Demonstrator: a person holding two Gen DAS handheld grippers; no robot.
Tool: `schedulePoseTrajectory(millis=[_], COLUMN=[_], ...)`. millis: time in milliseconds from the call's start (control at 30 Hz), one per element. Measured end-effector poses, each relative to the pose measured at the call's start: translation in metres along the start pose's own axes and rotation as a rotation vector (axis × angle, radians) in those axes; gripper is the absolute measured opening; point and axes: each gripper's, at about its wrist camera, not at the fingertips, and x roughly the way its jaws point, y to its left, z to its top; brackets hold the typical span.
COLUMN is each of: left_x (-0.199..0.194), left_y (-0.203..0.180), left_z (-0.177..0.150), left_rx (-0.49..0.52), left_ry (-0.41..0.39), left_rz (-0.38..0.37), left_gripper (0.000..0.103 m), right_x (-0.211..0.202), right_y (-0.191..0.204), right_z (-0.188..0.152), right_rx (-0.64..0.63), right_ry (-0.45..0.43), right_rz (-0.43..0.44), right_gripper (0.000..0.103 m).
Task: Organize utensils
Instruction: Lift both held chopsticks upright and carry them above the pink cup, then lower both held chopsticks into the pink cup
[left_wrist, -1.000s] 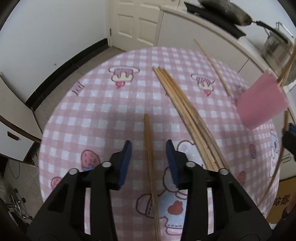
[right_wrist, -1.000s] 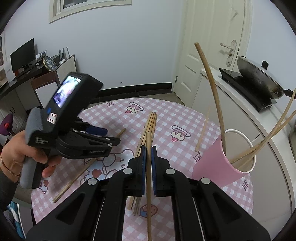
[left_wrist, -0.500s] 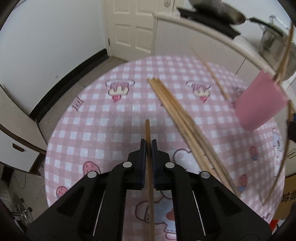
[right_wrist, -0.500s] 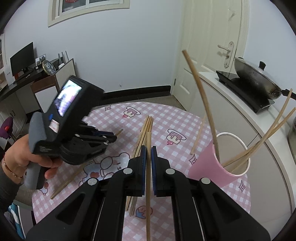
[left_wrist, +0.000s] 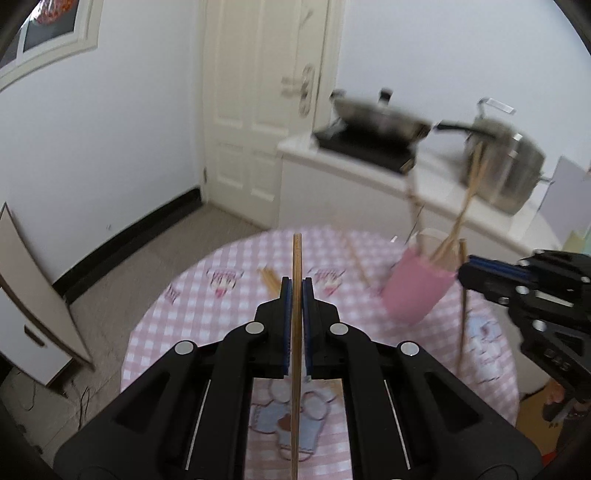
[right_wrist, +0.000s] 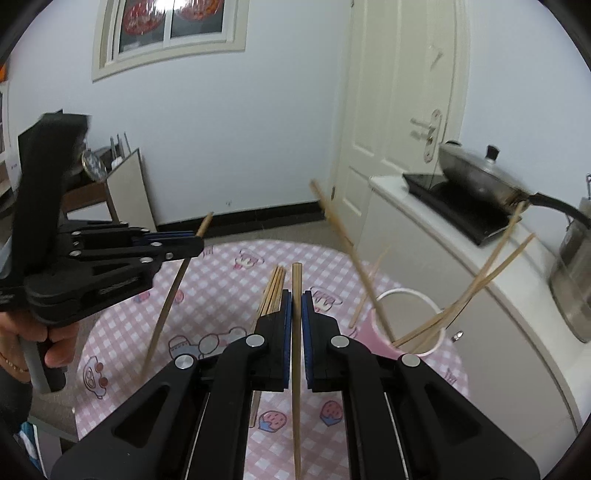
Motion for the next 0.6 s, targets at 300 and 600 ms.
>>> schedulePoseTrajectory(millis=[300, 600], left_x=[-0.061, -0.082], left_y=[-0.04, -0.074], left_z=[0.013, 0.037], left_rx=[0.053, 0.071], left_ry=[-0.16, -0.238], left_rz=[-0.081, -0.162], left_gripper=[0.005, 0.005], right_x=[-0.049, -0.08], right_y=[-0.017, -0.034], right_z=[0.01, 0.02], right_rx=[0.038, 0.054], right_ry=[-0.101, -0.179], right_rz=[-0.009, -0.045], right_gripper=[0.004, 0.004])
